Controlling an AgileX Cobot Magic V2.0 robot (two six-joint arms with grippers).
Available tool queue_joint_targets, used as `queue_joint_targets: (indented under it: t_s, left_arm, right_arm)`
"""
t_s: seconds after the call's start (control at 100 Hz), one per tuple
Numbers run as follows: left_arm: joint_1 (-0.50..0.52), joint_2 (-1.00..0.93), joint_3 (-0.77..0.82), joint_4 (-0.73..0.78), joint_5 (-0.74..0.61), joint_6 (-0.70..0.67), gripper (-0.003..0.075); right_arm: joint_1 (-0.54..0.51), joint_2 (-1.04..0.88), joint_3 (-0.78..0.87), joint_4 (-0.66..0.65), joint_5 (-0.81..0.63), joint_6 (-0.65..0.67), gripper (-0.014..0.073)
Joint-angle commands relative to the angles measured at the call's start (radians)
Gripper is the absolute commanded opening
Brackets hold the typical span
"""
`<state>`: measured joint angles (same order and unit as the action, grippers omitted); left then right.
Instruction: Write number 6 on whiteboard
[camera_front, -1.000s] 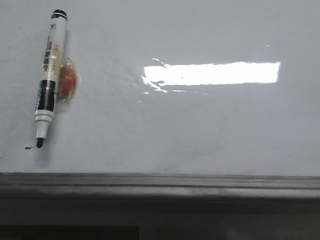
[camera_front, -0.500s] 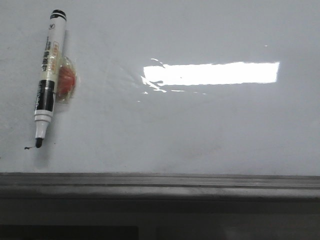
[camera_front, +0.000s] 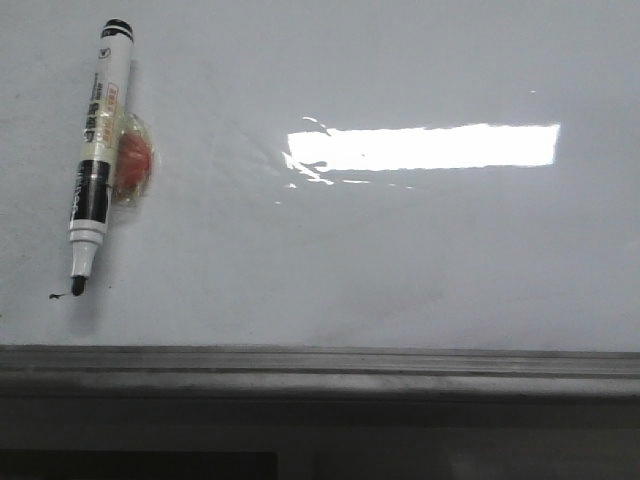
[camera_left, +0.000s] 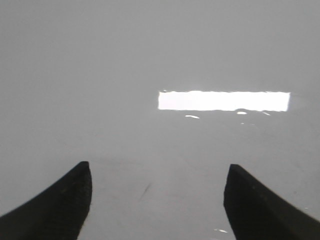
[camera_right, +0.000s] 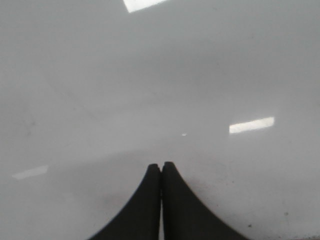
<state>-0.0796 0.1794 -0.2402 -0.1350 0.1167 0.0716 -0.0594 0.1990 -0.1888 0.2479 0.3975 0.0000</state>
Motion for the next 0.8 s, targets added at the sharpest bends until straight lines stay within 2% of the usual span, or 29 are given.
queue_joint_targets:
  t_s: [0.0,0.06,0.19,0.44,0.68,0.79]
  left_arm:
    - [-0.073,0.02,-0.025,-0.036,-0.088,0.004,0.0505]
    - [-0.145,0.022,-0.025,-0.077,-0.088,0.004,0.0505]
    - [-0.304,0.064,-0.025,-0.045,-0.082,0.004,0.0505]
    - [-0.592,0.298,-0.025,-0.041,-0.134,0.004,0.0505]
    - [-0.694,0.518,-0.029,-0.074,-0.332,0.0,0.0504]
    - [-0.707,0.593,-0.055,-0.073,-0.355,-0.004,0.0504]
  right_arm:
    - [-0.006,0.02,-0.034,0.01,-0.065,0.0,-0.0054]
    - [-0.006,0.02,-0.034,0.01,-0.065,0.0,-0.0054]
    - [-0.006,0.02,-0.034,0.01,-0.066,0.0,-0.0054]
    - [-0.006,0.02,-0.034,0.01,-0.066,0.0,-0.0054]
    - [-0.006,0.02,-0.034,0.01,-0.068,0.0,-0.0054]
    - [-0.006,0.02,-0.034,0.01,-0.068,0.0,-0.0054]
